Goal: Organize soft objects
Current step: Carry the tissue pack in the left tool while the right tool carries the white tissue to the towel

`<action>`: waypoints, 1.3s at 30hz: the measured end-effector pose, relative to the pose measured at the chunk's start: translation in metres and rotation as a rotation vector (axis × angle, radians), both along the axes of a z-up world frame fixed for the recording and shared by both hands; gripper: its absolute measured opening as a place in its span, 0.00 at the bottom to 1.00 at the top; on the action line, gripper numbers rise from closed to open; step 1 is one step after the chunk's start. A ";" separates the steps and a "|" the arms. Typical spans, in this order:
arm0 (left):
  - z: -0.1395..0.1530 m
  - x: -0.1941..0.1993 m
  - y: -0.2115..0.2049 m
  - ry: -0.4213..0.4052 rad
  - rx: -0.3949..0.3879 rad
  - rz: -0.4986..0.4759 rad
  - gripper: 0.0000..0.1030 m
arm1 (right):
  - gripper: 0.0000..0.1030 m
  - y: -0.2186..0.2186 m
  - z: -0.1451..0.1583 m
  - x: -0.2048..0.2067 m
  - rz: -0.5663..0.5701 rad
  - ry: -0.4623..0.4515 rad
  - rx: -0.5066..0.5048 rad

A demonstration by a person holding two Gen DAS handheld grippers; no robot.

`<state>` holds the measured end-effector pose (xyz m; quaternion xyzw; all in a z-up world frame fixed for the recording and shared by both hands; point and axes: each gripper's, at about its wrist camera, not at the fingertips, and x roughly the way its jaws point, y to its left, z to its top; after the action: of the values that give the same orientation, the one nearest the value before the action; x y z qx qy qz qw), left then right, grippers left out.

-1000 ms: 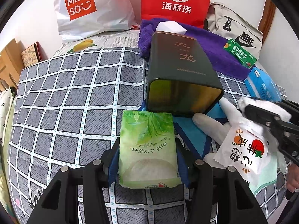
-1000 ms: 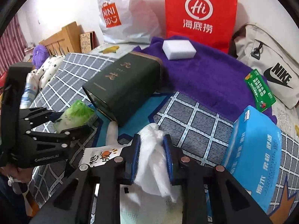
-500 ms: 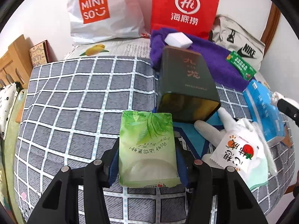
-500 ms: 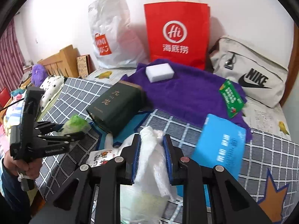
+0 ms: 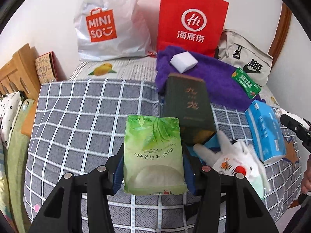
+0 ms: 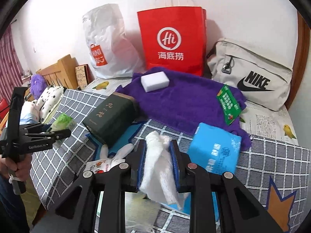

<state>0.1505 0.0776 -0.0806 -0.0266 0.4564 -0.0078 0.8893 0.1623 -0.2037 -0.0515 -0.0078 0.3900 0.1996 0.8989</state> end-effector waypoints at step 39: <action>0.034 0.136 -0.038 -0.007 0.030 -0.053 0.47 | 0.24 -0.060 -0.002 0.123 -0.163 0.052 -0.016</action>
<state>0.2868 0.0400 -0.0470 -0.0010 0.4538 -0.0245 0.8908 0.2848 -0.2641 -0.0535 0.0219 0.4143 0.1227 0.9016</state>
